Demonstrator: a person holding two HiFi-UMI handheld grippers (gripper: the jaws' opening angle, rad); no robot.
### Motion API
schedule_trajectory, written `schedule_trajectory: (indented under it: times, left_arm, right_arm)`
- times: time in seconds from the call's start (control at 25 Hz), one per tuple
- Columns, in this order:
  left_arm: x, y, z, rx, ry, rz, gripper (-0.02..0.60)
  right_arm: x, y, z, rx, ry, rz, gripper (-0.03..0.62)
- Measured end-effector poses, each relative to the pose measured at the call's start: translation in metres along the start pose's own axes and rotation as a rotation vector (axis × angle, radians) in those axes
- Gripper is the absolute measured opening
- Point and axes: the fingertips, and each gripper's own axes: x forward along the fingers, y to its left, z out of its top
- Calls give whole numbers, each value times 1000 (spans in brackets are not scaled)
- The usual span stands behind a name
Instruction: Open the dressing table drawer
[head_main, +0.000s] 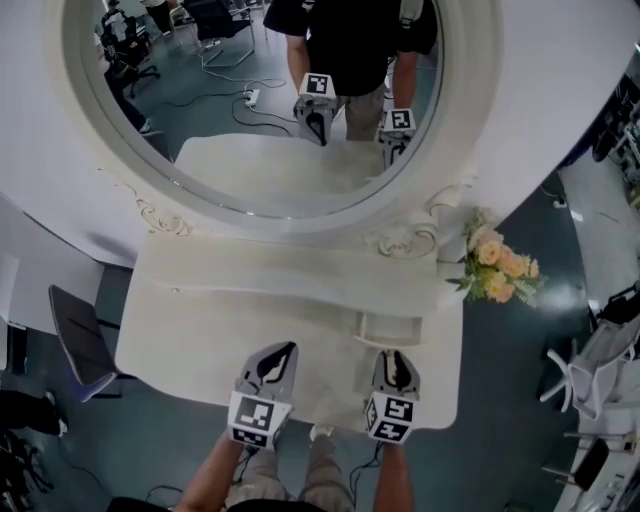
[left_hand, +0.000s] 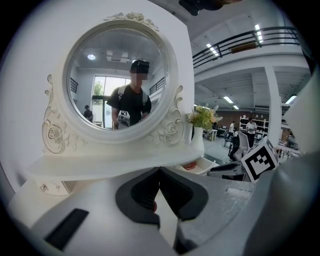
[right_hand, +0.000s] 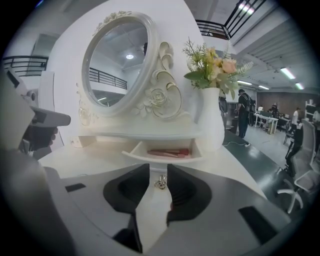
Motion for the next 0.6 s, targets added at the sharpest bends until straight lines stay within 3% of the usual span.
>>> schedule_trajectory:
  times: [0.6]
  left_arm:
    - [-76,34,59,34,-117,36,3]
  right_arm:
    - [-60,65,97,-53,-167,26,104]
